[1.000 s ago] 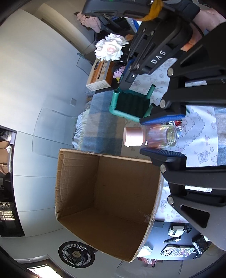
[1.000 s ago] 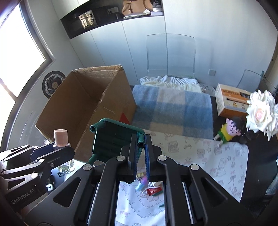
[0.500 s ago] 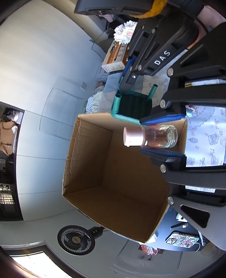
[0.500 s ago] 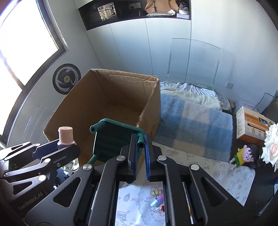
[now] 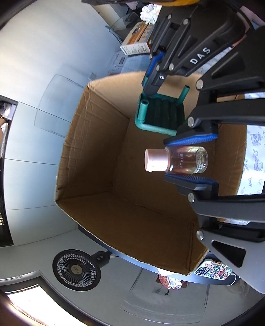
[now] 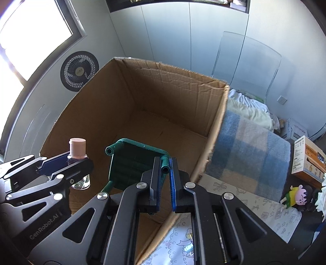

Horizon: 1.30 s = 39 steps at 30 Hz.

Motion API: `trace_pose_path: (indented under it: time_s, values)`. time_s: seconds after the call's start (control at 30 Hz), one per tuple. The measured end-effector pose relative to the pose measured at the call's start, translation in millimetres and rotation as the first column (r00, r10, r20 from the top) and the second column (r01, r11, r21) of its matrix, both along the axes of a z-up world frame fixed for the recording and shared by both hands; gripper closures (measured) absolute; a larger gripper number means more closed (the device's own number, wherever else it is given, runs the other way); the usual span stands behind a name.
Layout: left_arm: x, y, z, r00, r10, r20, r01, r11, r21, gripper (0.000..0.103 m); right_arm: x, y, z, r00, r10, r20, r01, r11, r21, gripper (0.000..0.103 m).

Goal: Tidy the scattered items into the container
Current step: 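Carry the bottle and chair toy with both grippers over the cardboard box, then open both grippers to drop the bottle and chair toy into the box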

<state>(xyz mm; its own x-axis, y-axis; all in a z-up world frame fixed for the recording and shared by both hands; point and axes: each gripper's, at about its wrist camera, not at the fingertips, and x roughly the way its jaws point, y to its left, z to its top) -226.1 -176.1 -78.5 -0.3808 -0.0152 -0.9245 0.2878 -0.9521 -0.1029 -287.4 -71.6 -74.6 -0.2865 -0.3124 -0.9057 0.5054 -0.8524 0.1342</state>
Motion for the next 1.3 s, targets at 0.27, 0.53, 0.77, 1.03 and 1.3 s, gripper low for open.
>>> trace_pose_path:
  time_s: [0.27,0.53,0.77,1.03,1.3]
  values:
    - [-5.9,-17.9,-33.4,0.996,0.019,0.088,-0.02,1.0,0.005,0.076,-7.2,-21.9,-31.2,0.996,0.022,0.087,-0.026,0.999,0.043,0.095]
    - [-5.0,-21.7,-49.8,0.99,0.017,0.141,-0.02,1.0,0.023,0.076,-8.4,-29.1,-45.2,0.989,0.048,0.141,-0.059,0.995,0.075,0.095]
    - [-5.0,-16.2,-48.5,0.989,-0.001,0.147,0.0,1.0,0.012,0.076,-5.7,-33.5,-43.8,0.987,0.071,0.144,-0.084,0.993,0.087,0.091]
    - [-2.8,-32.9,-40.7,0.99,0.03,0.136,-0.038,0.998,0.055,0.047,-5.1,-33.8,-28.0,0.997,0.035,0.069,-0.043,0.992,0.12,0.058]
    - [8.3,-45.6,-21.7,0.996,0.043,0.082,-0.045,0.999,0.017,0.0,-7.0,-9.0,-12.6,0.998,0.003,0.064,-0.006,0.999,0.041,0.029]
